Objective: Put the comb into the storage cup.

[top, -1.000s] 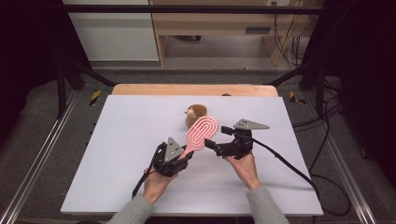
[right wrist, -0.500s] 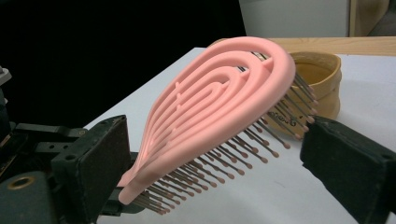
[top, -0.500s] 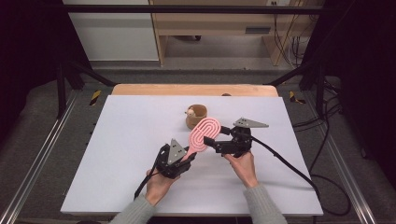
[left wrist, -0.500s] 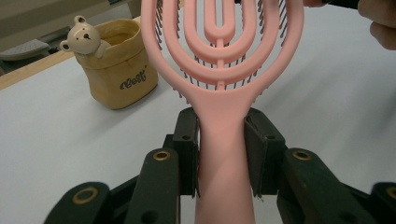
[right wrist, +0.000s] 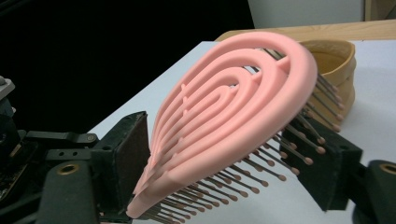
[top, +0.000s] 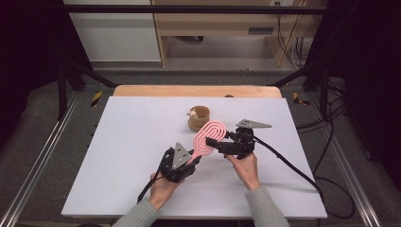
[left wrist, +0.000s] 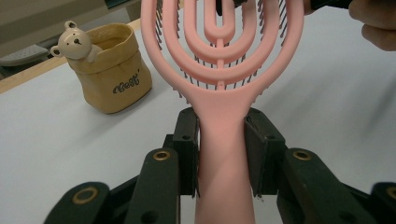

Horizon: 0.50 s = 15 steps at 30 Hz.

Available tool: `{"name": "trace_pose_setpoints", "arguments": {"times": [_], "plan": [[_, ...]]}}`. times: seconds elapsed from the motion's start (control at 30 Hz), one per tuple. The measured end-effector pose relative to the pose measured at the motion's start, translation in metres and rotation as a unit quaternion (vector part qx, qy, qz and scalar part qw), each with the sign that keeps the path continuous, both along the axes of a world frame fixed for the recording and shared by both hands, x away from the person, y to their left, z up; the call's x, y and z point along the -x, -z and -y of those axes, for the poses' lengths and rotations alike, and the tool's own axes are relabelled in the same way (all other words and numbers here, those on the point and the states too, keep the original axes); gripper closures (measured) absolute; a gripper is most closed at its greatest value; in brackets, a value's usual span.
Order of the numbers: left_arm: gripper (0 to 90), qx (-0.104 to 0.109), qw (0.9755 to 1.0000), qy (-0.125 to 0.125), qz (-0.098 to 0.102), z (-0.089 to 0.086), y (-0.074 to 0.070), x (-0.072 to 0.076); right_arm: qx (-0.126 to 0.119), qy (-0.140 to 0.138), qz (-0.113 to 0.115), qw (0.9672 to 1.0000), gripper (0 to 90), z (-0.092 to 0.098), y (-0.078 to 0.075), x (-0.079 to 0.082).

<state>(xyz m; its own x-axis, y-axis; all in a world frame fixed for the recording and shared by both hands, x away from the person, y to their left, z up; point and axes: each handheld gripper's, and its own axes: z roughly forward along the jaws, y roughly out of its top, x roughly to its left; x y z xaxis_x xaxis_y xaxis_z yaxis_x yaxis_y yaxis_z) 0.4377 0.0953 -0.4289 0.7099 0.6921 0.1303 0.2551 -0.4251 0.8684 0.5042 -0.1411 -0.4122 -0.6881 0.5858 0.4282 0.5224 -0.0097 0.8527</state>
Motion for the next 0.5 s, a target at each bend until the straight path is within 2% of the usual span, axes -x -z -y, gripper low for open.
{"name": "trace_pose_setpoints", "arguments": {"times": [0.2, 0.5], "plan": [[68.2, -0.002, 1.0, 0.004, 0.003, 0.0033, 0.0008, 0.0021, -0.011, -0.011, -0.017, 0.9997, 34.0, -0.0008, 0.0008, -0.0009], [68.4, -0.006, 1.0, 0.004, 0.004, 0.0046, 0.0021, 0.0028, -0.015, -0.013, -0.026, 0.9994, 42.5, 0.0, -0.0005, -0.0005]]}}
